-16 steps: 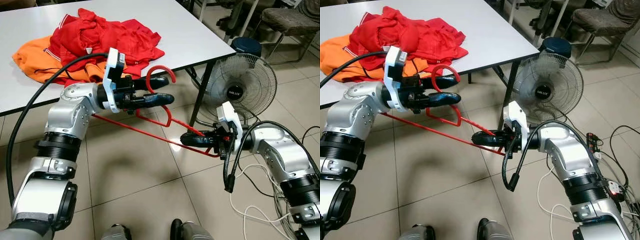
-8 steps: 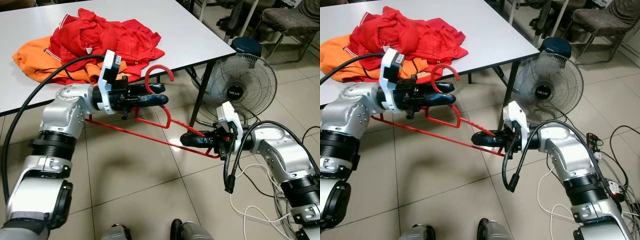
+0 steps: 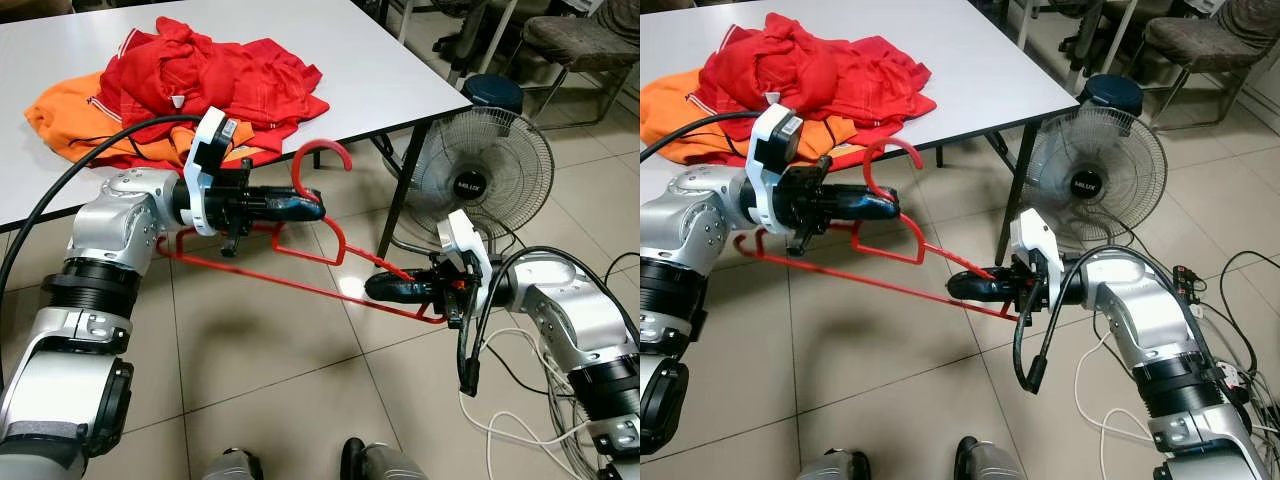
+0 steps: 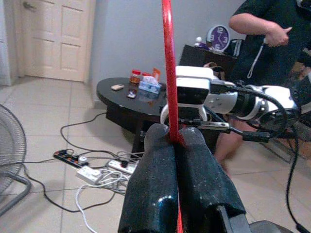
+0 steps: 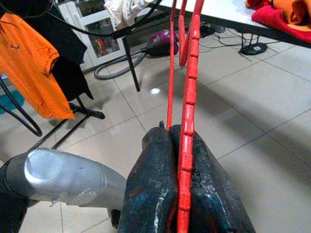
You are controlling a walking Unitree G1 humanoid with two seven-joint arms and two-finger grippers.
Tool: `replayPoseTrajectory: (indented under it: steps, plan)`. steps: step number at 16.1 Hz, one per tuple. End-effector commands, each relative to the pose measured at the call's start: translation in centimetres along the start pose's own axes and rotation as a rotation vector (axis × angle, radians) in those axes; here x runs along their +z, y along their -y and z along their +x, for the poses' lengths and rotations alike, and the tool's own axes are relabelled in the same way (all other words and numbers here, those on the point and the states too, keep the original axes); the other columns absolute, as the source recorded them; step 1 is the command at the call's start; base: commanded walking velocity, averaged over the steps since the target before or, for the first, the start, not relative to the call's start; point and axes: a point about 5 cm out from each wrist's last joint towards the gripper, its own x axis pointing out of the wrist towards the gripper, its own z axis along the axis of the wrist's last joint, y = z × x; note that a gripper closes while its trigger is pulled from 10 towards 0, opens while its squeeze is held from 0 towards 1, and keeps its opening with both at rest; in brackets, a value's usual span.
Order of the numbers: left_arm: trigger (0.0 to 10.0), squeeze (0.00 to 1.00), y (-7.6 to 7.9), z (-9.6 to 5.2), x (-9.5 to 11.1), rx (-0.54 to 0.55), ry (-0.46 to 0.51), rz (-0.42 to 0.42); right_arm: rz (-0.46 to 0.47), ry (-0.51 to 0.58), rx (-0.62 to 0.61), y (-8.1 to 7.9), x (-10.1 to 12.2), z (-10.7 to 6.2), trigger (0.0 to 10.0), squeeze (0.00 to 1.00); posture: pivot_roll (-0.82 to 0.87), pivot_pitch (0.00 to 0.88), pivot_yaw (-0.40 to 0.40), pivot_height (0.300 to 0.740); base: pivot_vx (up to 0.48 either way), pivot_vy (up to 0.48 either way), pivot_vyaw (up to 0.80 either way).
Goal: Hang hanger
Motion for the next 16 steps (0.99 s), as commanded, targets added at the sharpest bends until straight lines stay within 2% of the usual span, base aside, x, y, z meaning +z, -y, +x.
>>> replayPoseTrajectory:
  steps: [1, 7, 9, 10, 11, 12, 14, 16]
  plan:
    - [0.0, 0.0, 0.0, 0.2, 0.5, -0.012, -0.011, 0.007, -0.051, 0.007, 0.032, -0.4, 0.7, 0.0, 0.0, 0.0, -0.17, 0.134, -0.027, 0.74, 0.0, 0.0, 0.0]
    - [0.0, 0.0, 0.0, 0.6, 0.7, -0.04, 0.036, -0.018, -0.055, 0.006, 0.039, -0.7, 0.7, -0.1, 0.0, 0.0, -0.18, 0.136, -0.023, 0.74, 0.0, 0.0, 0.0]
    - [0.0, 0.0, 0.0, 0.6, 0.8, -0.034, 0.052, -0.019, -0.074, 0.008, -0.008, -0.4, 0.7, -0.1, 0.0, 0.0, -0.18, 0.129, -0.021, 0.74, 0.0, 0.0, 0.0]
    - [0.0, 0.0, 0.0, 0.6, 0.8, -0.032, 0.058, -0.02, -0.078, 0.005, -0.051, 0.0, 0.7, -0.1, 8.3, 0.0, -0.18, 0.126, -0.022, 0.74, 0.0, 0.0, 0.0]
    - [0.0, 0.0, 0.0, 0.6, 0.7, -0.029, 0.061, -0.02, -0.073, 0.004, -0.095, 0.4, 0.7, -0.2, 10.0, 0.78, -0.18, 0.126, -0.022, 0.74, 0.0, 0.0, 0.0]
    - [0.0, 0.0, 0.0, 0.6, 0.7, -0.027, 0.063, -0.021, -0.07, 0.0, -0.135, 0.8, 0.7, -0.3, 10.0, 1.0, -0.18, 0.123, -0.023, 0.74, 0.0, 0.0, 0.0]
    - [0.0, 0.0, 0.0, 0.7, 0.5, -0.02, 0.066, -0.02, -0.065, 0.0, -0.179, 1.3, 0.8, -0.4, 10.0, 1.0, -0.18, 0.119, -0.025, 0.74, 0.0, 0.0, 0.0]
    - [0.0, 0.0, 0.0, 0.6, 0.4, -0.014, 0.063, -0.02, -0.101, 0.064, -0.29, 2.6, 1.8, -0.7, 10.0, 1.0, -0.18, 0.115, -0.027, 0.74, 0.0, 0.0, 0.0]
